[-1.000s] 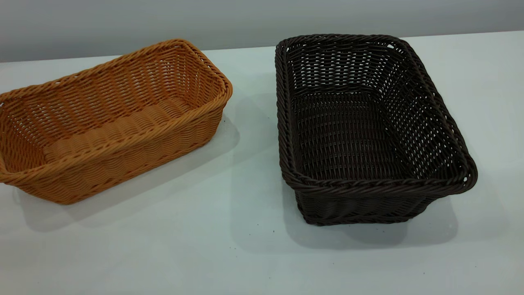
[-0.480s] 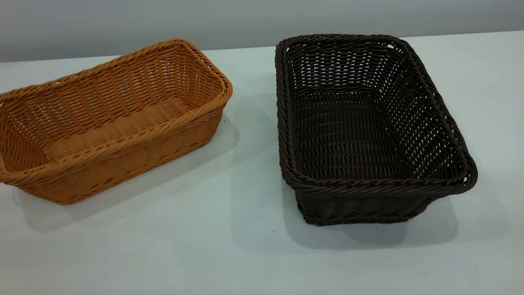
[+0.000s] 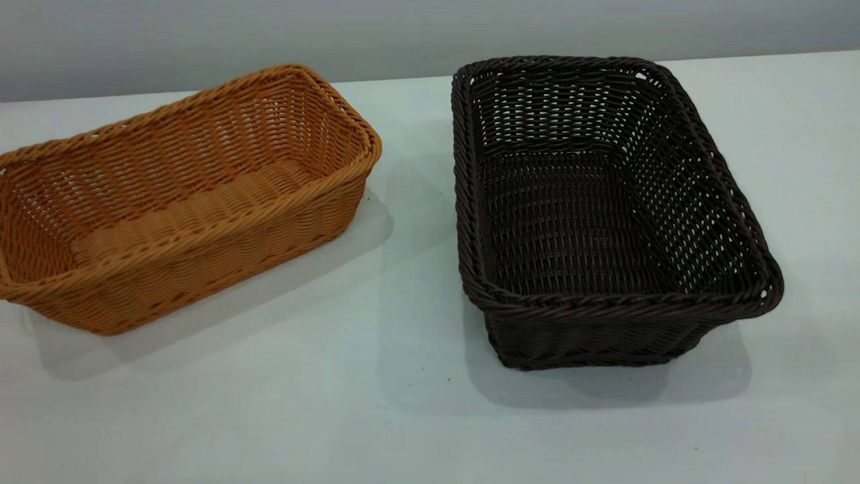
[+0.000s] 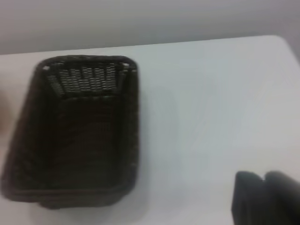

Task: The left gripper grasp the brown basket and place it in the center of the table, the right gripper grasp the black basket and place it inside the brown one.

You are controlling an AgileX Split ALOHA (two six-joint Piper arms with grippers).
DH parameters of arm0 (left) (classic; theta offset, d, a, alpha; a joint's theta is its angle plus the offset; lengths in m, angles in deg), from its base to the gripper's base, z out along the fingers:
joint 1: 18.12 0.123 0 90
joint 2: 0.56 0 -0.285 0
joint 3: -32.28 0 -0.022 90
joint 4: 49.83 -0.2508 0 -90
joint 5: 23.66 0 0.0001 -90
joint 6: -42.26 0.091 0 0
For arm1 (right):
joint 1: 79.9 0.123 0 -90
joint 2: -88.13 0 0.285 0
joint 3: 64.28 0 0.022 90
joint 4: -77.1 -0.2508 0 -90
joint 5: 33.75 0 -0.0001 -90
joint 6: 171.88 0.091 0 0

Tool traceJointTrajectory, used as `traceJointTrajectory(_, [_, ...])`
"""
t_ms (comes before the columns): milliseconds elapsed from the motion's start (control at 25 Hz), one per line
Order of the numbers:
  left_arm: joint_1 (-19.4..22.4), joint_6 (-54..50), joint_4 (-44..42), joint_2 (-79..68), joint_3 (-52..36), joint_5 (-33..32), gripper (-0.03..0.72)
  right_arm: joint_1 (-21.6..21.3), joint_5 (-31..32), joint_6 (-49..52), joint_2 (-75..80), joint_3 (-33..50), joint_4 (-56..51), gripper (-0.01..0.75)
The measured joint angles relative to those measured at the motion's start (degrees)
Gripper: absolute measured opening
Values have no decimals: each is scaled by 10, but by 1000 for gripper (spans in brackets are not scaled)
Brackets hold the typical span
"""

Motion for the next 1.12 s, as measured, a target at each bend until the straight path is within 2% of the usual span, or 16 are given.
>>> traceJointTrajectory(80, [-5, 26, 17, -30, 8, 28, 116, 0, -1, -14, 36, -16, -24, 154])
traceJointTrajectory(320, [-5, 94, 17, -128, 8, 108, 356, 0, -2, -45, 165, -27, -140, 395])
traceJointTrajectory(400, [-5, 113, 16, -168, 8, 122, 410, 0, -14, -68, 211, -27, -188, 439])
traceJointTrajectory(520, [-5, 138, 16, -222, 8, 157, 447, 0, -46, -72, 273, -26, -271, 459])
traceJointTrajectory(720, [-5, 193, 16, -319, 10, 222, 454, 0, -68, -44, 376, -26, -392, 463])
traceJointTrajectory(1040, [-5, 203, 73, -417, 53, 283, 456, 1, -76, 46, 539, -26, -423, 463])
traceJointTrajectory(1120, [-5, 219, 83, -427, 54, 293, 456, 12, -83, 71, 576, -26, -436, 463])
